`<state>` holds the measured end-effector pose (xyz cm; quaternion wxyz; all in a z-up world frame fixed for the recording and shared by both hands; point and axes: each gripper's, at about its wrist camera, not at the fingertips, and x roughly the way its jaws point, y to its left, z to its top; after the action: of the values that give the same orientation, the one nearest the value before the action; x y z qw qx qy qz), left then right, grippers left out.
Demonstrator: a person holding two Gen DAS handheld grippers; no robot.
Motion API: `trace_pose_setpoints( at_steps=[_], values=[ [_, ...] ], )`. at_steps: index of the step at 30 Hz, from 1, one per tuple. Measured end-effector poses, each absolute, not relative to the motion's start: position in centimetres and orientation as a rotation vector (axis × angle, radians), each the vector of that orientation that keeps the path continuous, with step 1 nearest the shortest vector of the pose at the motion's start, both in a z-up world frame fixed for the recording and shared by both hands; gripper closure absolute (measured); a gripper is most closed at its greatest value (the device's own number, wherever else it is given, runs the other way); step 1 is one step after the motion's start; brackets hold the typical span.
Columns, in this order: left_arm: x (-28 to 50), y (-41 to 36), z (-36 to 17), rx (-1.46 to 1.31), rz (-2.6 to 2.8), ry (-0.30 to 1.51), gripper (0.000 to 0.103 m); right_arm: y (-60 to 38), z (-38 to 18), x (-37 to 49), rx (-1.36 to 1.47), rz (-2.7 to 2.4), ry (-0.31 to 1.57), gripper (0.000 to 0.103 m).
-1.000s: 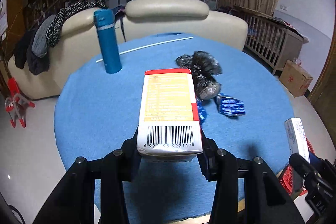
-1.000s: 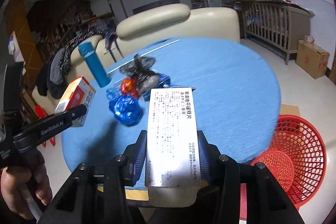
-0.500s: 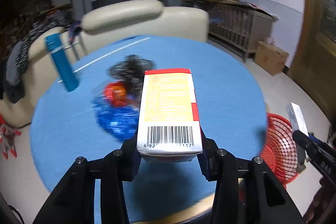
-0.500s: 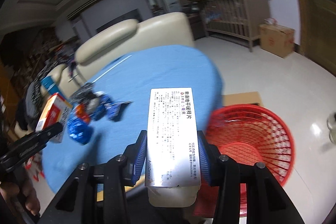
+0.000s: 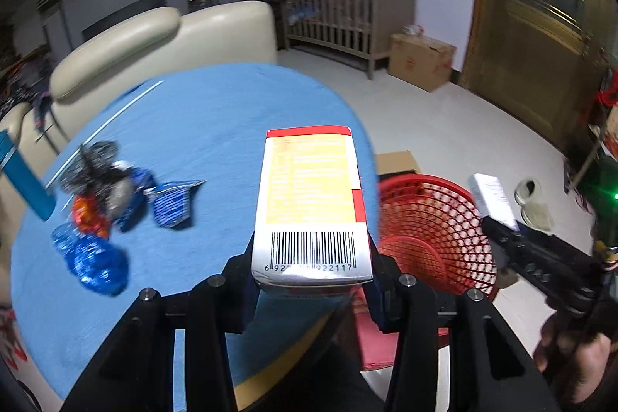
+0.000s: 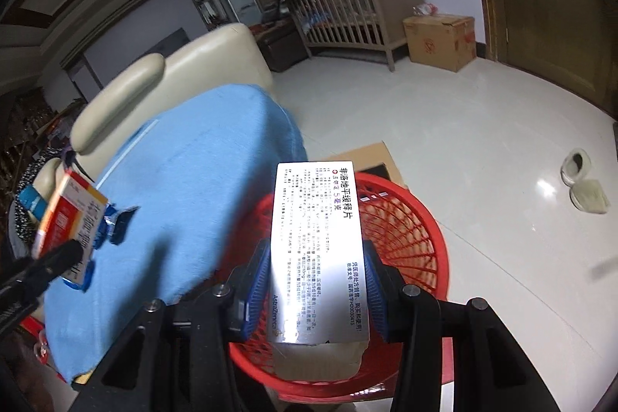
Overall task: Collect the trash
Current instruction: 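Carry both items over the red wastebasket and open both tools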
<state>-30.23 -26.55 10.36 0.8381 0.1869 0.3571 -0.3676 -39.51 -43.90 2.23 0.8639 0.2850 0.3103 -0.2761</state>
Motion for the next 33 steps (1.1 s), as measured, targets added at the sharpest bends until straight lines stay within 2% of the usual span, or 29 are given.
trace_pose_setpoints(
  at_steps=[7,8,9,10,26,28,29,30,33],
  values=[
    [-32.0,-30.0,9.5,0.455,-0.825,0.758,0.055,-46.1,-0.9,-39.6,0.640,-0.584,0.728,0.053],
    [-32.1,-30.2,9.4,0.461,-0.827,0.758,0.055,-46.3,-1.2,-39.5,0.645,-0.580,0.741,0.049],
    [-32.3,-30.7,9.3,0.468,-0.835,0.761,0.055,-46.4,-1.5,-39.5,0.652,-0.574,0.752,0.035],
    [-32.5,-31.2,9.2,0.476,-0.841,0.763,0.055,-46.4,-1.6,-39.7,0.656,-0.574,0.752,0.029],
    [-34.0,-36.4,6.4,0.572,-0.934,0.835,0.053,-48.2,2.3,-45.0,0.751,-0.660,0.522,0.029],
    [-34.0,-37.4,5.9,0.586,-0.952,0.859,0.043,-48.2,2.8,-45.4,0.752,-0.666,0.496,0.029],
    [-33.9,-37.8,5.8,0.592,-0.954,0.865,0.032,-48.2,3.1,-45.5,0.751,-0.672,0.486,0.029],
    [-33.9,-38.0,5.8,0.598,-0.955,0.862,0.030,-48.2,3.3,-45.5,0.751,-0.676,0.479,0.029],
    [-33.6,-37.7,6.0,0.606,-0.944,0.852,0.030,-48.4,4.0,-46.0,0.749,-0.688,0.454,0.029]
  ],
)
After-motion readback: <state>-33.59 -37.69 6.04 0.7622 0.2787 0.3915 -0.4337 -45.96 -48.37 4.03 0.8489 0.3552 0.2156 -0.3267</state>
